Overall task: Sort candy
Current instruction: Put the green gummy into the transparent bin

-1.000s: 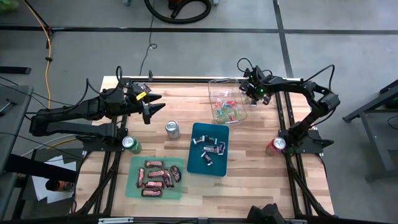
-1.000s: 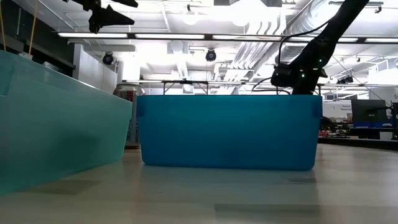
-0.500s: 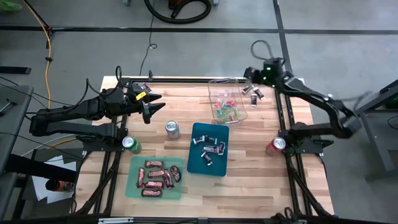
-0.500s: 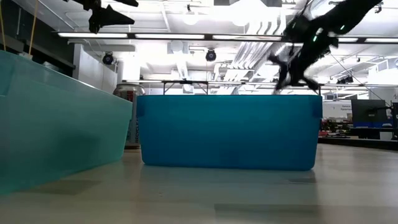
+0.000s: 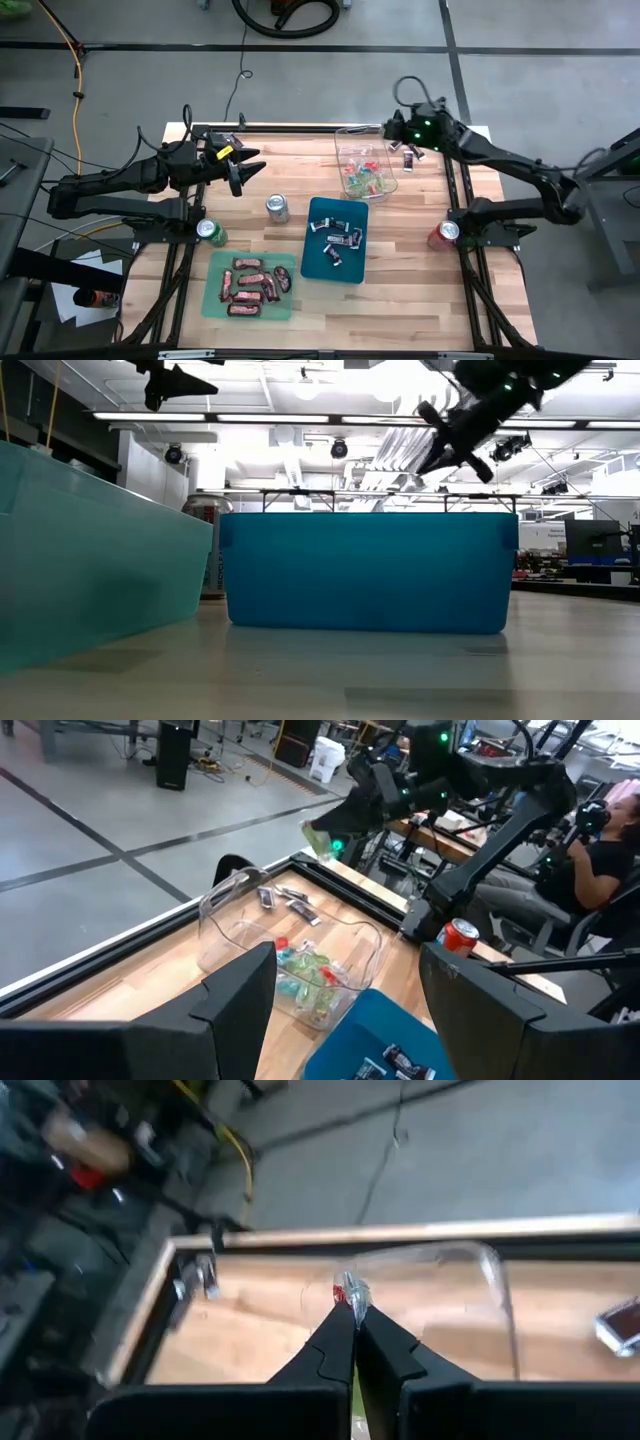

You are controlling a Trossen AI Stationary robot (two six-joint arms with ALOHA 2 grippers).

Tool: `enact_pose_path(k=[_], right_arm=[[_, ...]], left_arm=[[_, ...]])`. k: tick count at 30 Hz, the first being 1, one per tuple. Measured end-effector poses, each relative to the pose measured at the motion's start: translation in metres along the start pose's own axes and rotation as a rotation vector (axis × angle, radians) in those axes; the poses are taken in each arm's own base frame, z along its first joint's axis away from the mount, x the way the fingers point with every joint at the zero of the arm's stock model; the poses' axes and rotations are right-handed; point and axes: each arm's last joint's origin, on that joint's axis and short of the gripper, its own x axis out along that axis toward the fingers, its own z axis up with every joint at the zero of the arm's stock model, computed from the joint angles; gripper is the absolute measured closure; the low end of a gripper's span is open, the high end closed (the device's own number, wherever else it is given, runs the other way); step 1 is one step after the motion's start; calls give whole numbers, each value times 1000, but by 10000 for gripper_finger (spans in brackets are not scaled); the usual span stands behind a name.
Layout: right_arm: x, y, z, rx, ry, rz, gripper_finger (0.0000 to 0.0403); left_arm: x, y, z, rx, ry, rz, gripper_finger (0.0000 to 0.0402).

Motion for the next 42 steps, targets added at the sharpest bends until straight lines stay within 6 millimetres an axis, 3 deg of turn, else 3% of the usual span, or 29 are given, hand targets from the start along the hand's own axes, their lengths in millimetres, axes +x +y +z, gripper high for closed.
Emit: enact_pose_path(k=[5,10,16,23,29,34,42], right_arm=[[18,32,9,-199,207,-128,403],[49,54,14,-626,459,-180,403],[85,53,-4,-1142,819,-51,403],[119,38,-35,-1585,1055,170,403],[145,29,-56,-1638,1116,222,403],[164,18,-59,-1599,1101,186,403],[174,11,-63,-1580,1114,169,403]], left_arm=[[0,0,1,-2,-7,0,168],[0,0,1,-3,-8,0,168],[0,0,1,-2,-6,0,168],[0,0,0,-2,-5,1,168],[0,0,0,-1,-5,1,168],[0,0,0,-1,-5,1,168],[0,0,0,-1,-5,1,168]])
